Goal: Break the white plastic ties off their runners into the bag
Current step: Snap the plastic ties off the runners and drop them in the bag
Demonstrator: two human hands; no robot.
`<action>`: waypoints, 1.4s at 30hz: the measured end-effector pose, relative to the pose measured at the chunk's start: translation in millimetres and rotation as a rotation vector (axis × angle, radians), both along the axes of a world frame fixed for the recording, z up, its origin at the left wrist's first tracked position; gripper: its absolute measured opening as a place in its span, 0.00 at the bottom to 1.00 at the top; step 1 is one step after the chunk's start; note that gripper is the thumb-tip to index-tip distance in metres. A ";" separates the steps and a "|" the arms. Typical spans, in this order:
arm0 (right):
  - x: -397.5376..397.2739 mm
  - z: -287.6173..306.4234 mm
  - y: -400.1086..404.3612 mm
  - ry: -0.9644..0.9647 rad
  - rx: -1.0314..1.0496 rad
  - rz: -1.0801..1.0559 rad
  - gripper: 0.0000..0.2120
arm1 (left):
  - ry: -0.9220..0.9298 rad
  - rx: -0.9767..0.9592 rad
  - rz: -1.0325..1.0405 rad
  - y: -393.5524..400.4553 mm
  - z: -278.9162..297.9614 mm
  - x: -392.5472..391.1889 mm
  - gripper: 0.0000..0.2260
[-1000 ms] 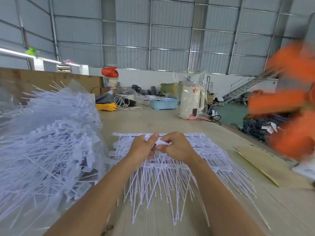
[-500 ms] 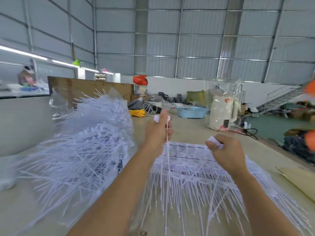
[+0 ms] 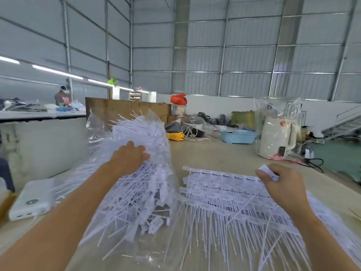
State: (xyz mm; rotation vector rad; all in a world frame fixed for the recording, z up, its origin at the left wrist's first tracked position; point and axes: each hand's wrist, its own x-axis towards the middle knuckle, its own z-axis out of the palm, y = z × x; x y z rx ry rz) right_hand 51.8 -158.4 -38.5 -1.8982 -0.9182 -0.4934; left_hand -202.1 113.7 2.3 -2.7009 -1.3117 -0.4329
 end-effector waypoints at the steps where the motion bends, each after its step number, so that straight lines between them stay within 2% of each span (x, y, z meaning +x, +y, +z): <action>1: 1.3 -0.6 -0.5 0.013 0.004 0.013 0.12 | -0.010 0.024 0.019 4.7 -7.1 0.0 0.21; 6: 3.4 -5.8 -5.8 0.177 0.057 0.075 0.06 | -0.069 0.220 0.194 5.1 -12.5 5.4 0.35; 10: 6.2 -5.5 -5.9 0.158 -0.039 0.002 0.12 | -0.190 0.365 0.242 -19.0 5.0 10.7 0.38; 12: 7.6 1.8 -11.6 0.172 0.027 -0.031 0.14 | -0.321 0.408 0.113 -37.1 12.9 22.6 0.35; 14: 10.0 8.6 -18.5 0.181 0.168 -0.007 0.10 | -0.523 0.407 -0.125 -56.0 15.0 39.1 0.26; 16: 8.9 11.8 -22.5 0.192 0.234 0.107 0.17 | -0.704 0.265 -0.391 -79.9 11.7 61.4 0.17; 18: -1.2 8.6 -18.4 0.220 0.158 0.277 0.19 | -0.769 -0.002 -0.583 -105.3 1.2 88.5 0.11; 20: -9.4 1.8 -9.4 0.168 -0.056 0.414 0.18 | -0.720 -0.389 -0.646 -128.8 -13.8 119.3 0.11; 22: -11.7 -4.8 -0.1 0.149 -0.264 0.466 0.09 | -0.672 -0.768 -0.635 -144.6 -32.4 143.3 0.13; 23: -11.8 -8.2 2.7 0.153 -0.325 0.475 0.07 | -0.687 -0.891 -0.631 -148.7 -42.7 151.0 0.13; 25: -8.5 -16.1 6.9 0.216 -0.371 0.451 0.16 | -0.762 -0.909 -0.621 -148.2 -61.2 158.8 0.11; 27: -4.5 -21.6 8.3 0.324 -0.348 0.392 0.21 | -0.817 -0.857 -0.583 -144.5 -73.5 158.9 0.15; 28: -4.2 -23.6 9.4 0.358 -0.337 0.382 0.19 | -0.836 -0.844 -0.561 -143.7 -77.0 158.0 0.16; 30: -6.8 -24.9 11.1 0.326 -0.348 0.372 0.05 | -0.865 -0.835 -0.533 -146.1 -77.6 155.9 0.13; 32: -11.2 -24.4 13.4 0.248 -0.355 0.368 0.18 | -0.910 -0.974 -0.521 -150.3 -77.5 154.6 0.11; 34: -12.3 -25.3 14.7 0.242 -0.341 0.385 0.18 | -0.930 -1.109 -0.541 -153.1 -78.3 153.6 0.12; 36: -15.3 -24.3 13.9 0.284 -0.335 0.414 0.13 | -0.887 -1.018 -0.563 -152.1 -79.9 152.3 0.14; 38: -18.4 -22.0 15.6 0.252 -0.344 0.389 0.13 | -0.867 -0.840 -0.535 -149.2 -78.1 152.7 0.17; 40: -19.4 -19.8 19.4 0.126 -0.348 0.306 0.16 | -0.866 -0.745 -0.496 -147.0 -73.5 154.4 0.18; 42: -21.9 -16.7 20.6 -0.007 -0.396 0.190 0.14 | -0.857 -0.747 -0.466 -146.2 -68.1 156.1 0.17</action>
